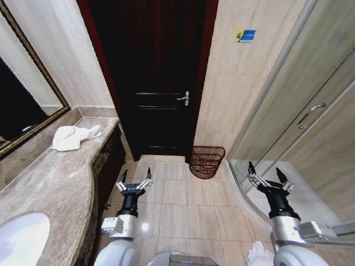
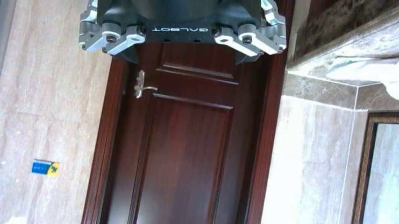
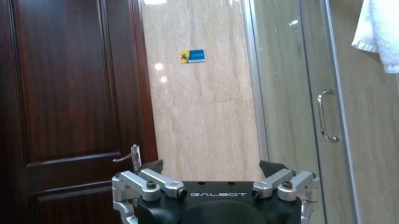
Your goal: Discard the used towel into the hamper.
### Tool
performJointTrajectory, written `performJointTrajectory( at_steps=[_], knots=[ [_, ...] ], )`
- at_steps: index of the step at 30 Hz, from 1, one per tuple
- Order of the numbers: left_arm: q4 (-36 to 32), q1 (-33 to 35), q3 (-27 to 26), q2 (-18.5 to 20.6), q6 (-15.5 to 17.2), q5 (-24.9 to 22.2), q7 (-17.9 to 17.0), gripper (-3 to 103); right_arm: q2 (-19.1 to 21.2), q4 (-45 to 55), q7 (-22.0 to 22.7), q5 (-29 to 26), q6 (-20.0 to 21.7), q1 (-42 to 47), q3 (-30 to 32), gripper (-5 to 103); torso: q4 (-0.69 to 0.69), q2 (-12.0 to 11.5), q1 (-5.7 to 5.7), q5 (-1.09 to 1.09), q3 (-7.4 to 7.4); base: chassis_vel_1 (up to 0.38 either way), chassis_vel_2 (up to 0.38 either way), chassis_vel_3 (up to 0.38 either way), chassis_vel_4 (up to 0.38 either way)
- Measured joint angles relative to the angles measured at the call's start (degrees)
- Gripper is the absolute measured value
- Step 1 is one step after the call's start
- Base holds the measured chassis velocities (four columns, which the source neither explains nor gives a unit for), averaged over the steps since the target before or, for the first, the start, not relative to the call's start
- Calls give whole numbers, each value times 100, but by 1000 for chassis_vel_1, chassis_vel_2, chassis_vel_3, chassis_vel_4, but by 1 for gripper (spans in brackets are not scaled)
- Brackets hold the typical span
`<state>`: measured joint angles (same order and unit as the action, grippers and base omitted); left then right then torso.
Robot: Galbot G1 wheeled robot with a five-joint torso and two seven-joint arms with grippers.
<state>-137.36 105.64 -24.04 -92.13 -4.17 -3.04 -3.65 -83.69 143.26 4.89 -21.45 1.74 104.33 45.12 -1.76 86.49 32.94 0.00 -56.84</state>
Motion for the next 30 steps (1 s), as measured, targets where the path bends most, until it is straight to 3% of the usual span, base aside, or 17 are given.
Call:
performJointTrajectory(
  at_steps=[30],
  knots=[
    [-50, 351, 418, 0, 163, 184, 164, 99, 291, -2, -206, -217, -216, -350, -132, 100, -1, 0, 0, 0, 0, 0, 0, 0, 0]
  ],
)
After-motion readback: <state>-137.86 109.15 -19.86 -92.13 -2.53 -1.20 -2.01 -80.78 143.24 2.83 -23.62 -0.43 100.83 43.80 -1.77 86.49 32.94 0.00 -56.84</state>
